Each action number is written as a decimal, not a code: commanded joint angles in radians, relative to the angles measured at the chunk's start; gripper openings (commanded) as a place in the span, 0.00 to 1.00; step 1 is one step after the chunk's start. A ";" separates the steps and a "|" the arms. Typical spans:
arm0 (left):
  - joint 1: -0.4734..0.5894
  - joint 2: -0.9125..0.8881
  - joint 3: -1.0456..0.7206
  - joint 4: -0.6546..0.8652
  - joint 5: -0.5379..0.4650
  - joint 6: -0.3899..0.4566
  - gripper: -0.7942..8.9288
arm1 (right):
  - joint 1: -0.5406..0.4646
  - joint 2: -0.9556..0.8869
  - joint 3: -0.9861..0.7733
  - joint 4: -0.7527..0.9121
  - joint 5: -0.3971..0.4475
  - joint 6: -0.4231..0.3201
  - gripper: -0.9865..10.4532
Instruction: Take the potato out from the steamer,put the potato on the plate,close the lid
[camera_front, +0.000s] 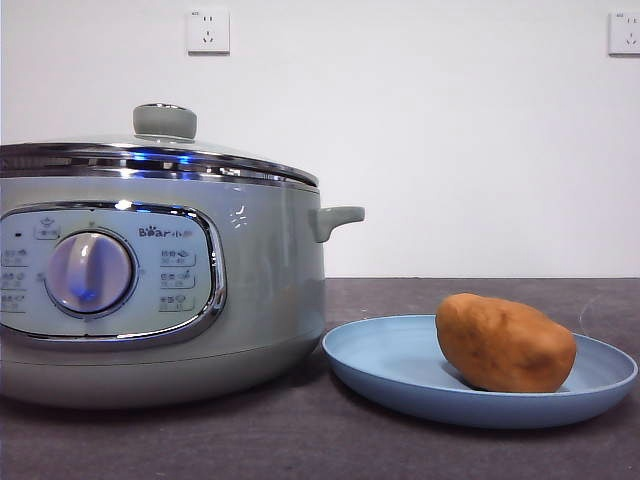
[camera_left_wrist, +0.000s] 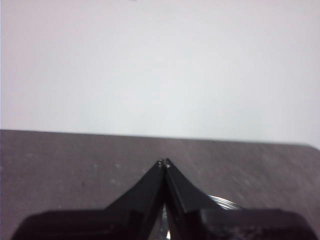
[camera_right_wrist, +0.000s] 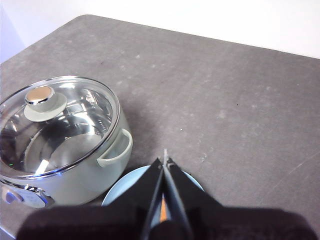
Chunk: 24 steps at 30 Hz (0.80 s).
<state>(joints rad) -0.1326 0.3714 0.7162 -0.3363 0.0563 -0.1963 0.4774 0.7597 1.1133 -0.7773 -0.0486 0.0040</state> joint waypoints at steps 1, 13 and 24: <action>0.040 -0.106 -0.207 0.145 0.002 -0.034 0.08 | 0.001 -0.002 0.003 0.006 0.003 0.006 0.09; 0.074 -0.369 -0.631 0.314 0.004 -0.048 0.08 | 0.001 -0.002 0.003 0.005 0.003 0.006 0.09; 0.076 -0.369 -0.648 0.159 -0.004 -0.001 0.08 | 0.001 -0.001 0.003 0.005 0.003 0.006 0.09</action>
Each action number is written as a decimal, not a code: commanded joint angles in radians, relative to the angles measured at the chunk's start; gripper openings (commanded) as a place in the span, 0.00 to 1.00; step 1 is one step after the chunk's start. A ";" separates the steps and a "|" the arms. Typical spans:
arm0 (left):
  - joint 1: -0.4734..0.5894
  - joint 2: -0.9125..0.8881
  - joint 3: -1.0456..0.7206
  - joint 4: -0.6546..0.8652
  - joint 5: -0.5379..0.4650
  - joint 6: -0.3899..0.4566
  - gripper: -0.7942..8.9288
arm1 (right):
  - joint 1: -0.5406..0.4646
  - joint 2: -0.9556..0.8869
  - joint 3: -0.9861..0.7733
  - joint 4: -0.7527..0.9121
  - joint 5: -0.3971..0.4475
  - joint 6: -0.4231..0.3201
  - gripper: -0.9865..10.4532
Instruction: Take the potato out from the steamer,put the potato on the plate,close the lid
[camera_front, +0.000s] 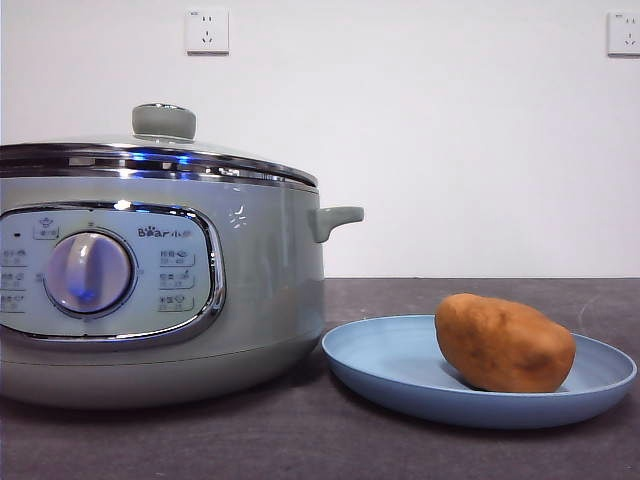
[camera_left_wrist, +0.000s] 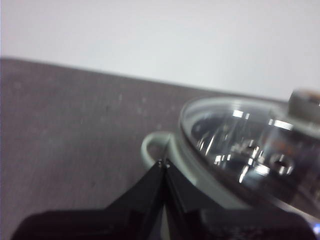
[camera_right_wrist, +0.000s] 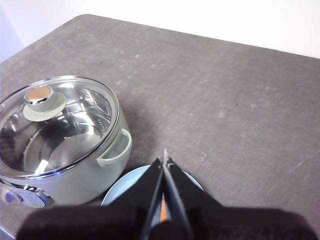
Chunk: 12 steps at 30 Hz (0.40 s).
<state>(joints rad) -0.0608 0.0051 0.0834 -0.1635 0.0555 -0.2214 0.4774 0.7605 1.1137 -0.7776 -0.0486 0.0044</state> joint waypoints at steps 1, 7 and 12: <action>0.004 -0.002 -0.026 -0.013 -0.003 0.024 0.08 | 0.001 -0.002 0.002 0.005 0.003 0.006 0.09; 0.004 -0.002 -0.080 -0.020 -0.002 0.002 0.08 | 0.001 -0.002 0.002 0.005 0.003 0.006 0.09; 0.003 -0.002 -0.080 -0.022 0.000 0.004 0.08 | 0.001 -0.002 0.002 0.005 0.003 0.006 0.09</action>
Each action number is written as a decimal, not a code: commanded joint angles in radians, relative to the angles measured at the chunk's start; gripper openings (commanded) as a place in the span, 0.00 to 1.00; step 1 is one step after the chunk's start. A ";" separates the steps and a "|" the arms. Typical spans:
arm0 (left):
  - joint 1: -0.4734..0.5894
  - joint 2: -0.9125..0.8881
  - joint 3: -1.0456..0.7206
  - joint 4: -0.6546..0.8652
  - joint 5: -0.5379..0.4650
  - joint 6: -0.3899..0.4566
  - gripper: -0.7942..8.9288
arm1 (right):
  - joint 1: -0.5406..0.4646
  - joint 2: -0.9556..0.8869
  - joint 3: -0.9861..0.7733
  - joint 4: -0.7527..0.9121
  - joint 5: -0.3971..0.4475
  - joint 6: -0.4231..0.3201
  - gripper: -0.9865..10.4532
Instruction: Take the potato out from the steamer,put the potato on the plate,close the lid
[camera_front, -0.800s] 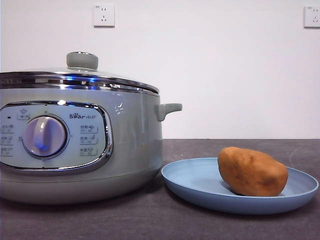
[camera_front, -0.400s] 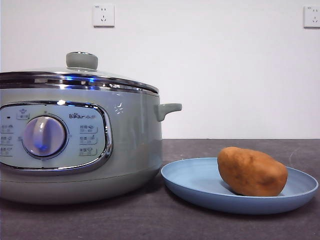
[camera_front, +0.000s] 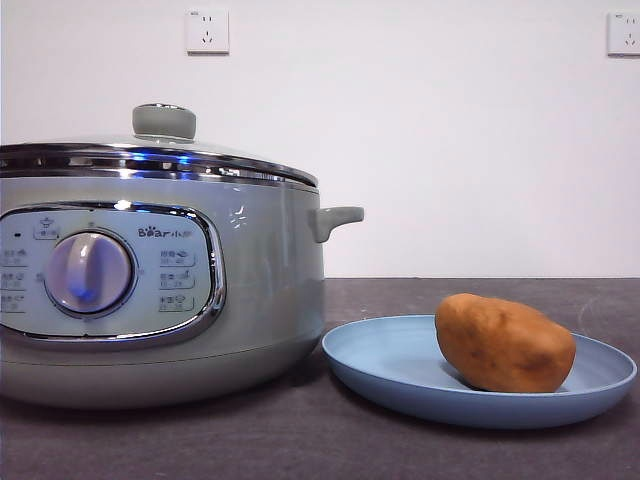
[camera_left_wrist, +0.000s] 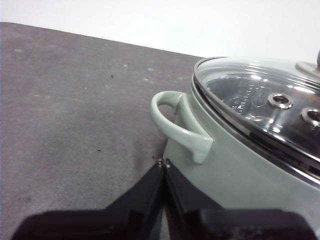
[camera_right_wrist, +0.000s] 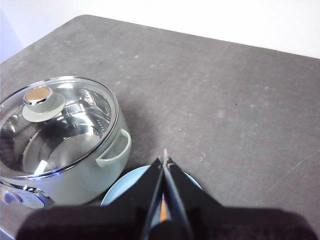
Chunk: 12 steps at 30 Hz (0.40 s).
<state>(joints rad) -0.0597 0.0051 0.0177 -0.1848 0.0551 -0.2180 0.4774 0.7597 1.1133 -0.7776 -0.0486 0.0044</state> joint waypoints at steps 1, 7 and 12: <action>0.002 -0.002 -0.014 0.000 0.000 0.002 0.08 | 0.001 -0.002 0.003 0.005 0.003 0.006 0.09; 0.002 -0.002 -0.014 0.005 -0.002 0.005 0.08 | 0.001 -0.002 0.003 0.005 0.003 0.006 0.09; 0.002 -0.002 -0.015 0.005 -0.002 0.005 0.08 | 0.001 -0.002 0.003 0.005 0.003 0.006 0.09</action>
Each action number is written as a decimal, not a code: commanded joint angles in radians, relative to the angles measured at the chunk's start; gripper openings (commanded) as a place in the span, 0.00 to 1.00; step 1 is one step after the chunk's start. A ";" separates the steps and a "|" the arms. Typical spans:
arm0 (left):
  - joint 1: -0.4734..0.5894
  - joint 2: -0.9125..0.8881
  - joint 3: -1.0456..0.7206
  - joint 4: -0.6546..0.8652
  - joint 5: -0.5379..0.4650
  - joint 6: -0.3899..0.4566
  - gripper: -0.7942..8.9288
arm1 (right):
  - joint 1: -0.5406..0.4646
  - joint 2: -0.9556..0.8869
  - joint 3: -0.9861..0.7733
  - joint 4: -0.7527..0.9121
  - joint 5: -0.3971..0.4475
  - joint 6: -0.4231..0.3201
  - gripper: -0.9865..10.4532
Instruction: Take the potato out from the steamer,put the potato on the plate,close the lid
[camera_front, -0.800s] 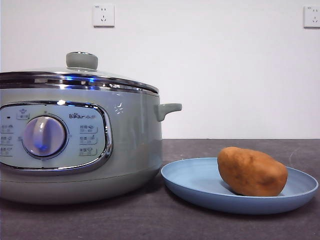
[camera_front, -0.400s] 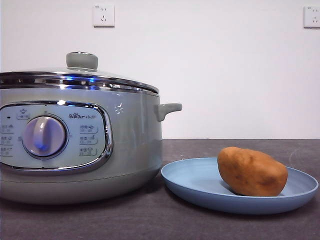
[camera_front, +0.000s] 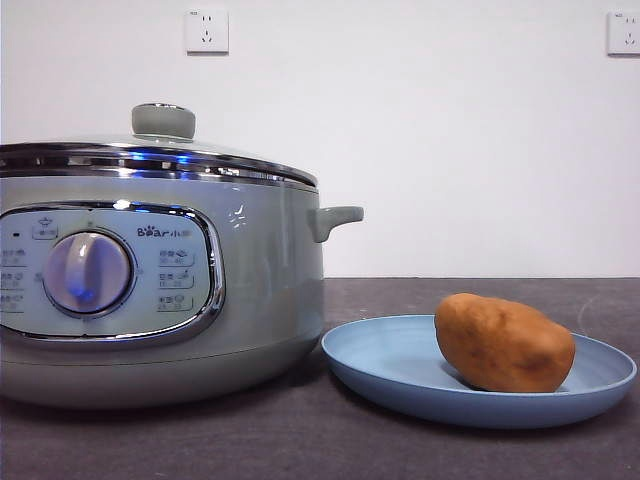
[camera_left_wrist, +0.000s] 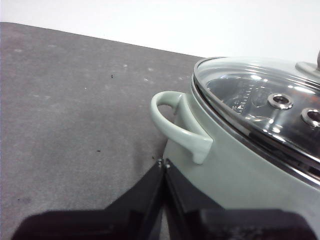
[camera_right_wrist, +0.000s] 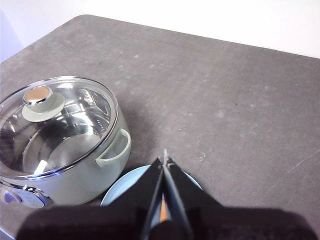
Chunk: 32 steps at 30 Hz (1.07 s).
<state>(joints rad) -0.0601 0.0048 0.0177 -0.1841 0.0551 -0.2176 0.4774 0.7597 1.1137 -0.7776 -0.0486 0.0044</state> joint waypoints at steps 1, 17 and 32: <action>0.002 -0.002 -0.014 0.004 -0.002 0.005 0.08 | 0.001 -0.002 0.002 0.005 0.003 0.006 0.09; 0.002 -0.002 -0.014 0.004 -0.002 0.004 0.08 | 0.001 -0.002 0.002 0.005 0.003 0.006 0.09; 0.002 -0.002 -0.014 0.004 -0.002 0.005 0.08 | -0.276 0.085 -0.025 0.011 -0.023 -0.031 0.09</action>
<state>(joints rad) -0.0601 0.0048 0.0177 -0.1841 0.0551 -0.2176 0.2317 0.8581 1.1011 -0.7692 -0.0612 -0.0547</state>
